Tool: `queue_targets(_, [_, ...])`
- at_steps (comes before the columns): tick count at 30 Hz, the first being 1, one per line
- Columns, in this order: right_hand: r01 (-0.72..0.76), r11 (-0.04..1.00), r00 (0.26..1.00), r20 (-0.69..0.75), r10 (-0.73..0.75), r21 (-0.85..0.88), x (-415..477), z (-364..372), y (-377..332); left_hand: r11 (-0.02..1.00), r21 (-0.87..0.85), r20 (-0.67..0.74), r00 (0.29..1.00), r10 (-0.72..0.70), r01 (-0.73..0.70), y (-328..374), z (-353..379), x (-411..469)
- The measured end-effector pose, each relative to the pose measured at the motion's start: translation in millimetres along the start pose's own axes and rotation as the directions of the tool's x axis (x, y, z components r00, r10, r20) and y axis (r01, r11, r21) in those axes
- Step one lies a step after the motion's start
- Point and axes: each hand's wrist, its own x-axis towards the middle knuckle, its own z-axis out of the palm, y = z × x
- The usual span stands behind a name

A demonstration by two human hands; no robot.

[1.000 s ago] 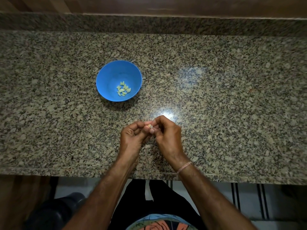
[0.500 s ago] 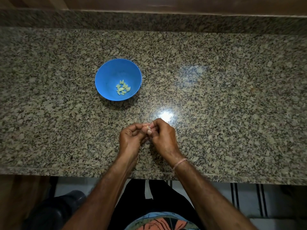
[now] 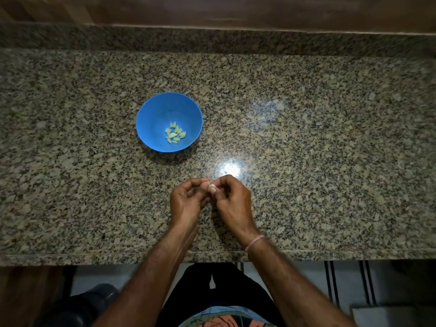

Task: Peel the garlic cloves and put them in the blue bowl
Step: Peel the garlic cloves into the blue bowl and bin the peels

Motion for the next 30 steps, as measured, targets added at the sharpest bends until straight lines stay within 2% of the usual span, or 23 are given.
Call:
queue_targets(2, [0.012,1.000,0.999,-0.038,-0.012,0.007,-1.8,-3.8,0.3,0.998,0.064,0.005,1.000,0.021,-0.021,4.9,-3.4,1.1])
queue_targets(4, [0.027,1.000,0.998,-0.063,-0.028,-0.005,-2.4,-9.6,2.6,0.937,0.297,0.031,0.983,0.181,-0.182,11.3,-7.5,3.7])
queue_targets(6, [0.027,0.999,0.998,-0.054,-0.030,-0.047,-4.2,-15.1,6.8,0.743,0.555,0.136,0.922,0.361,-0.373,18.6,-10.3,9.5])
queue_targets(7, [0.017,0.997,0.999,-0.048,-0.020,-0.071,-5.6,-17.1,9.1,0.639,0.628,0.202,0.886,0.417,-0.444,21.0,-10.7,14.5])
queue_targets(9, [-0.020,0.991,0.999,-0.040,0.015,-0.131,-8.0,-19.2,13.9,0.496,0.691,0.298,0.832,0.468,-0.526,23.3,-9.6,25.7])
queue_targets(14, [-0.048,0.974,0.999,-0.014,0.046,-0.223,-14.2,-19.6,17.4,0.300,0.788,0.326,0.777,0.538,-0.538,16.6,-14.2,30.3])
queue_targets(15, [-0.044,0.970,0.999,0.001,0.045,-0.238,-13.7,-19.7,16.9,0.280,0.799,0.311,0.765,0.564,-0.532,13.5,-17.7,23.2])
queue_targets(17, [-0.047,0.962,0.998,0.017,0.054,-0.270,-11.4,-19.8,15.3,0.302,0.800,0.271,0.761,0.589,-0.518,2.9,-26.7,6.3])
queue_targets(20, [-0.050,0.944,0.998,0.009,0.056,-0.327,-7.1,-18.9,11.5,0.359,0.795,0.252,0.805,0.537,-0.488,-16.6,-39.5,-8.7])
queue_targets(24, [-0.041,0.921,0.999,-0.023,0.035,-0.387,-7.3,-12.9,11.5,0.285,0.828,0.309,0.817,0.487,-0.483,-20.8,-42.5,-7.4])
queue_targets(30, [0.020,0.814,0.995,-0.069,-0.074,-0.581,-16.2,3.1,6.6,0.294,0.821,0.323,0.824,0.466,-0.489,-17.8,-43.4,-4.9])
